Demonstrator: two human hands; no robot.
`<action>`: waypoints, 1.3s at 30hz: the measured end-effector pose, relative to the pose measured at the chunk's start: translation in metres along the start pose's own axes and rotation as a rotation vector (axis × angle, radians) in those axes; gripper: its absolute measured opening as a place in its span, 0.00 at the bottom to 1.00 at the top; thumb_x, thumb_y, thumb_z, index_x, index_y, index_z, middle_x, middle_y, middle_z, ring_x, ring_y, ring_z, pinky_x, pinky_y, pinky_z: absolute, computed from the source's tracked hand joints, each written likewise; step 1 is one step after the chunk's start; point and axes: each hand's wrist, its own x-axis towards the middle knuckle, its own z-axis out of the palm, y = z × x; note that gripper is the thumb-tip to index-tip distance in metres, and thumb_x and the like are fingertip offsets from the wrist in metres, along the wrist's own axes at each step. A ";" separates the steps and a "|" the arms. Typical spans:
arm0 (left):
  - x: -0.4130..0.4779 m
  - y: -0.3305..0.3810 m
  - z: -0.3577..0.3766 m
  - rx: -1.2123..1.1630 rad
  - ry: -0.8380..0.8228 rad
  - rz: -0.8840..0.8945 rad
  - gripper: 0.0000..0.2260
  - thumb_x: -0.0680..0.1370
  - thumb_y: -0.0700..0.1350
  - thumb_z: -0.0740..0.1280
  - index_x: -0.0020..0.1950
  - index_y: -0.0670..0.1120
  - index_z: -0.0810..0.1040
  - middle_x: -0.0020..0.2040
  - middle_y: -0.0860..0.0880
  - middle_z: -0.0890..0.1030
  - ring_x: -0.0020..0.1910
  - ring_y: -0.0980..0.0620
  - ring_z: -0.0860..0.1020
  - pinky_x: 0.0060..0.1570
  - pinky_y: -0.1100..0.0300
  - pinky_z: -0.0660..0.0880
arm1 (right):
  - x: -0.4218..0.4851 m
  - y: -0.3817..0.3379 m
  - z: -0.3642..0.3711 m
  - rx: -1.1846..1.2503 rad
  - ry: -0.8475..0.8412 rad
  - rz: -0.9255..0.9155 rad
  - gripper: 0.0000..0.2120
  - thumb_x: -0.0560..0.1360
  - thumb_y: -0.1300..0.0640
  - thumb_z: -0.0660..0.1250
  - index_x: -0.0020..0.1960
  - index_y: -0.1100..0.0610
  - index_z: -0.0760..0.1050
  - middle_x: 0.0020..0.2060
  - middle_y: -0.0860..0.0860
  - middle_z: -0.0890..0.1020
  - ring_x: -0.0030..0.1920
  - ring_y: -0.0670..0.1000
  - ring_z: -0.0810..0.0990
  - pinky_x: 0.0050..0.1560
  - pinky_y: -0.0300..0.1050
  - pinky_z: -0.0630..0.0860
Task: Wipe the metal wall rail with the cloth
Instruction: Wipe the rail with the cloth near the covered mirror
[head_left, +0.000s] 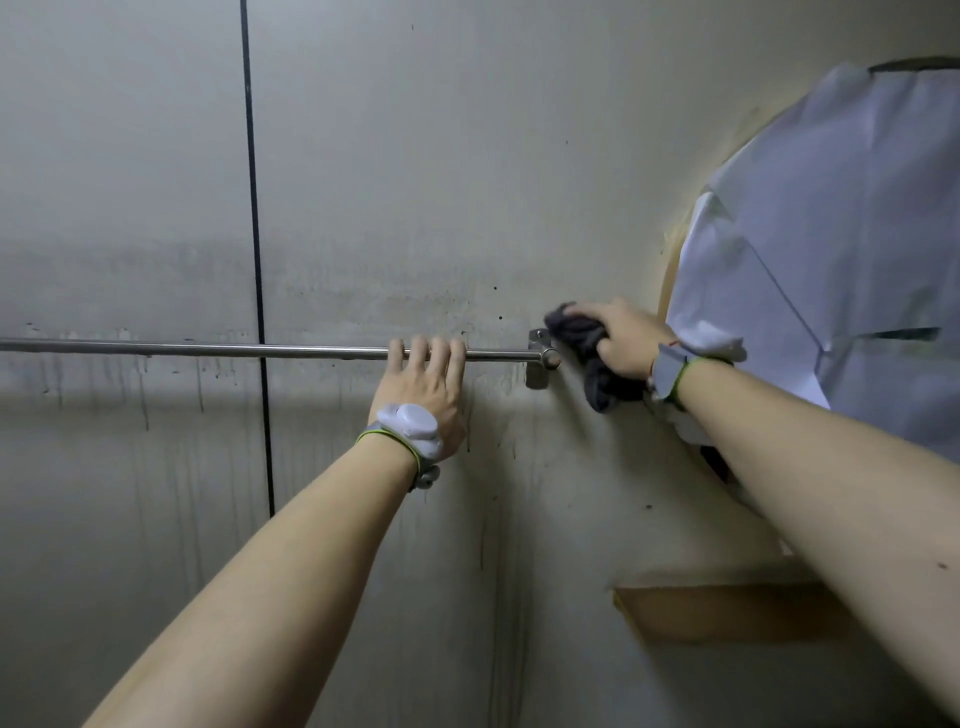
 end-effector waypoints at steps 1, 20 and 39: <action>0.000 0.000 0.001 0.002 0.003 0.002 0.36 0.72 0.58 0.60 0.73 0.39 0.56 0.59 0.43 0.67 0.56 0.42 0.67 0.62 0.46 0.64 | 0.008 -0.008 -0.005 0.066 0.013 -0.037 0.31 0.69 0.66 0.57 0.69 0.44 0.70 0.62 0.57 0.76 0.63 0.60 0.75 0.59 0.47 0.74; 0.000 -0.004 -0.003 -0.027 -0.005 0.020 0.34 0.71 0.58 0.61 0.71 0.40 0.59 0.57 0.44 0.69 0.54 0.43 0.68 0.60 0.47 0.64 | -0.003 -0.038 0.011 0.067 -0.091 -0.047 0.30 0.74 0.67 0.56 0.70 0.43 0.67 0.59 0.57 0.72 0.59 0.62 0.73 0.50 0.45 0.70; 0.000 -0.009 0.004 -0.089 0.015 0.066 0.31 0.74 0.49 0.58 0.74 0.37 0.55 0.60 0.41 0.67 0.57 0.41 0.67 0.62 0.43 0.63 | -0.054 -0.059 0.095 0.194 0.290 0.465 0.33 0.73 0.61 0.62 0.75 0.46 0.58 0.60 0.60 0.70 0.53 0.66 0.76 0.48 0.55 0.74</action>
